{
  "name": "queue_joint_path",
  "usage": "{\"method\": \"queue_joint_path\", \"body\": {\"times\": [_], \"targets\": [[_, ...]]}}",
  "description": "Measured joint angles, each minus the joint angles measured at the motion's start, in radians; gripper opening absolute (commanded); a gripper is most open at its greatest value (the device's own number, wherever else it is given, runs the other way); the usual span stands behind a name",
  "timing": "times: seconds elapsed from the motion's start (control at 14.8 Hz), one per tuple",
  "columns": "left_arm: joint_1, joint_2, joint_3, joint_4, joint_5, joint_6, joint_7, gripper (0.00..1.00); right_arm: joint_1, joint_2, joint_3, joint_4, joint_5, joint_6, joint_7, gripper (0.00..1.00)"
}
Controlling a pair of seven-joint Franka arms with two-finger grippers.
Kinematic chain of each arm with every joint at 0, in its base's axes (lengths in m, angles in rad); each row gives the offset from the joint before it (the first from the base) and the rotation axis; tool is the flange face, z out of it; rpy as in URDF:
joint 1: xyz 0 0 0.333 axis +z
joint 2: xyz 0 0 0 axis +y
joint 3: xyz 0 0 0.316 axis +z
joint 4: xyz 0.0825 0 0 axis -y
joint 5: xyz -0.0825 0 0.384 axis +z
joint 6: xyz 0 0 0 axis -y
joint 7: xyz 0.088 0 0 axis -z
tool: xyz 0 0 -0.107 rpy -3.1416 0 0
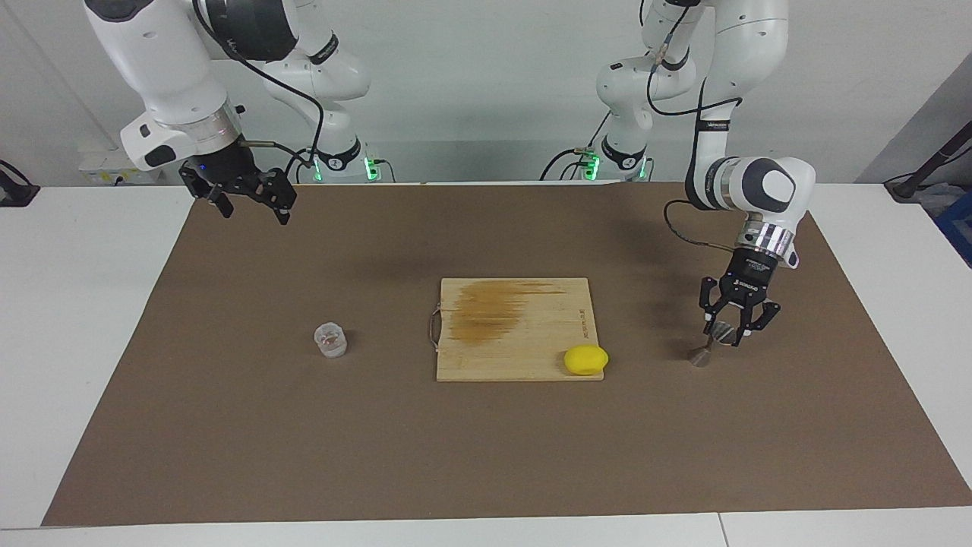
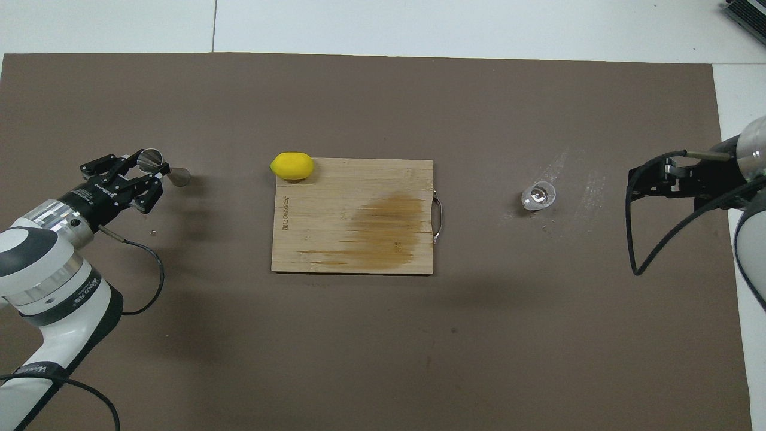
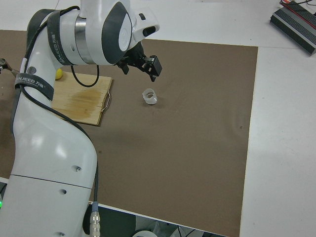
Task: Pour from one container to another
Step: 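Close the left gripper around the small metal cup, then lift the metal cup with the left gripper toward the wooden board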
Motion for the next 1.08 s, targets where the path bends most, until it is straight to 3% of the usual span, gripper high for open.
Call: {"method": "queue_joint_path", "body": {"times": [0.61,1.08], "targets": [[-0.017,-0.012,-0.026,0.065,0.001,0.001,0.000,0.00,0.000,0.000,0.000,-0.001,0.000,0.000,0.000,1.00],[-0.063,-0.060,-0.120,0.121,0.001,-0.130,-0.048,0.00,0.000,0.000,0.000,-0.001,0.000,0.000,0.000,0.99]]}}
